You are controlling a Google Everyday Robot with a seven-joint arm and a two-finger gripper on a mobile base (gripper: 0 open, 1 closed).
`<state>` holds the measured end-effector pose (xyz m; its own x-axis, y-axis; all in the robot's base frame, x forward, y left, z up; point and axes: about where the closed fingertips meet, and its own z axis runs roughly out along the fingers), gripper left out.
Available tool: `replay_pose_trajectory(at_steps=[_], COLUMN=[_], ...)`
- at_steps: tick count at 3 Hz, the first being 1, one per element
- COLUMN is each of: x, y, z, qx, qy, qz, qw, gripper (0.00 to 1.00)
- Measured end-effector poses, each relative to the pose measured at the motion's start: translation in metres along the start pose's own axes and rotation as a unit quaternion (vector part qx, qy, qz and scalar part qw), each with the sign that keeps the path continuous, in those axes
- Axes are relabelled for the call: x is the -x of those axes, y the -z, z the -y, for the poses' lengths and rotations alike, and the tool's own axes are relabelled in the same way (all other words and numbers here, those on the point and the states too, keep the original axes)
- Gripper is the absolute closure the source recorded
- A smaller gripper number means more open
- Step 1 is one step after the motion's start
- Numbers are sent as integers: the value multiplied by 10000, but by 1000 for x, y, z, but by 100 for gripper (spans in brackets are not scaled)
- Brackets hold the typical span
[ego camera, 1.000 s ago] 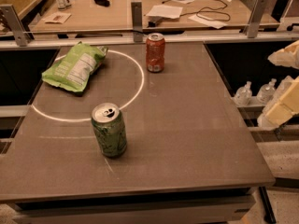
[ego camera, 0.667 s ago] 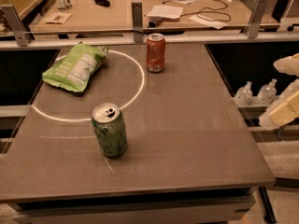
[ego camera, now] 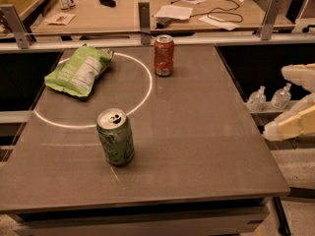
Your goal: Move green can near coke can
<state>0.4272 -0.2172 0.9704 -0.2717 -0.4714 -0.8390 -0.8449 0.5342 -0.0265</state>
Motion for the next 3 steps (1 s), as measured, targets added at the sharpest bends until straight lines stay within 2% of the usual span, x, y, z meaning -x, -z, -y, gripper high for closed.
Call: replay_pose_trajectory(at_steps=[1, 3], x=[-1, 3], y=[-21, -58], z=[-19, -39], qx=[130, 346], qy=[117, 254], qz=[341, 815], qw=[9993, 9958], gripper=[0, 0])
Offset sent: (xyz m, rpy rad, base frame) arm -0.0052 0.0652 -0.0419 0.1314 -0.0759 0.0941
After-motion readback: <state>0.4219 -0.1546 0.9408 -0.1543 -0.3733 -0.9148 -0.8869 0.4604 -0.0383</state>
